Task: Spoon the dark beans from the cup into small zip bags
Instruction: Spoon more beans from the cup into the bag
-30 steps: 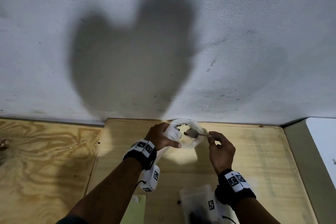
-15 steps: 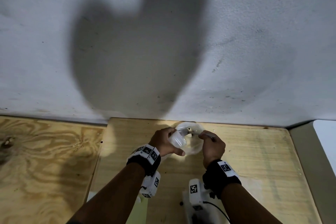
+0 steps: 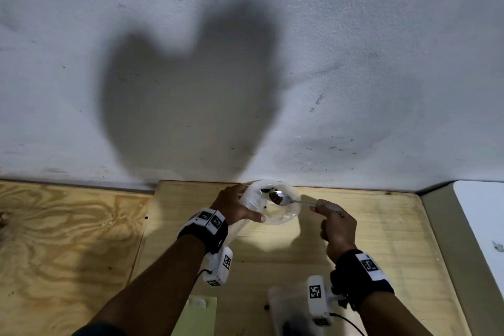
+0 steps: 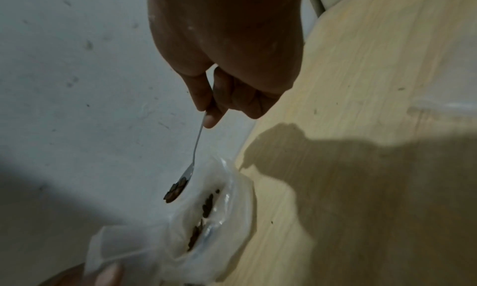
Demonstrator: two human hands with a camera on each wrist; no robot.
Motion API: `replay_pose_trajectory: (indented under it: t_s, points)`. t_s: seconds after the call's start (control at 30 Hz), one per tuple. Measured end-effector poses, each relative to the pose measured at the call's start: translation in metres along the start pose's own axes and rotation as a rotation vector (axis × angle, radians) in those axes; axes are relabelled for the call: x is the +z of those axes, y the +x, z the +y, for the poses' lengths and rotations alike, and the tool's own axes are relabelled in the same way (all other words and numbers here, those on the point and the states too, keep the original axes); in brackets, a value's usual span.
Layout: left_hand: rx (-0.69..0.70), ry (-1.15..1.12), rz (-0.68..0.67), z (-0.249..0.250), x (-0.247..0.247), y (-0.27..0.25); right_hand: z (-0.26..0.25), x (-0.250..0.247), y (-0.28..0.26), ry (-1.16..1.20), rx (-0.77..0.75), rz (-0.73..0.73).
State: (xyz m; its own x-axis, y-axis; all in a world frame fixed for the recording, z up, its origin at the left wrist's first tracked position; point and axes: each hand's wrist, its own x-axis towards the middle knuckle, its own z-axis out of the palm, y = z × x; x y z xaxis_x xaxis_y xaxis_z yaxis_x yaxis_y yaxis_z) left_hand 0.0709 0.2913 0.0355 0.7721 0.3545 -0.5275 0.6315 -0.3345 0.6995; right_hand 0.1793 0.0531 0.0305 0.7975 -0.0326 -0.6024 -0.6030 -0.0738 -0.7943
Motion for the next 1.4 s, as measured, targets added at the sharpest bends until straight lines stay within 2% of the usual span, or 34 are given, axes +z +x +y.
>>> replay_pose_trajectory:
  t_s: [0.1,0.2,0.3,0.4,0.5,0.6,0.7,0.9,1.1,1.23,1.4]
  points:
    - [0.0,0.088,-0.012,0.002,0.002,0.0,-0.016,-0.005,-0.005,0.021,-0.04,-0.026]
    - [0.009,0.126,-0.013,0.004,0.005,-0.002,-0.032,0.0,-0.016,0.026,-0.152,-0.078]
    - [0.01,0.093,-0.01,0.004,0.007,-0.004,-0.04,0.012,-0.029,-0.052,-0.352,-0.167]
    - [0.018,0.01,0.004,0.004,0.008,-0.004,-0.038,0.022,-0.038,-0.261,-0.613,-0.309]
    - [0.005,-0.082,0.008,0.004,0.008,-0.004,-0.034,0.024,-0.042,-0.355,-0.712,-0.36]
    - [-0.042,-0.151,-0.007,0.0,0.007,0.0,-0.027,0.017,-0.038,-0.237,-0.727,-0.189]
    - [-0.073,-0.205,-0.035,-0.003,0.006,0.003,-0.012,0.011,-0.032,-0.235,-0.644,0.008]
    - [-0.086,-0.22,-0.081,-0.003,0.004,0.003,0.023,0.025,-0.022,-0.382,-0.669,0.072]
    - [-0.091,-0.198,-0.126,-0.005,0.003,0.005,0.038,0.037,-0.014,-0.357,-0.559,0.073]
    - [-0.085,-0.178,-0.105,-0.005,0.002,0.006,0.04,0.035,-0.011,-0.321,-0.525,0.025]
    - [-0.073,-0.147,-0.046,-0.003,0.001,0.009,0.027,0.022,-0.01,-0.317,-0.509,0.086]
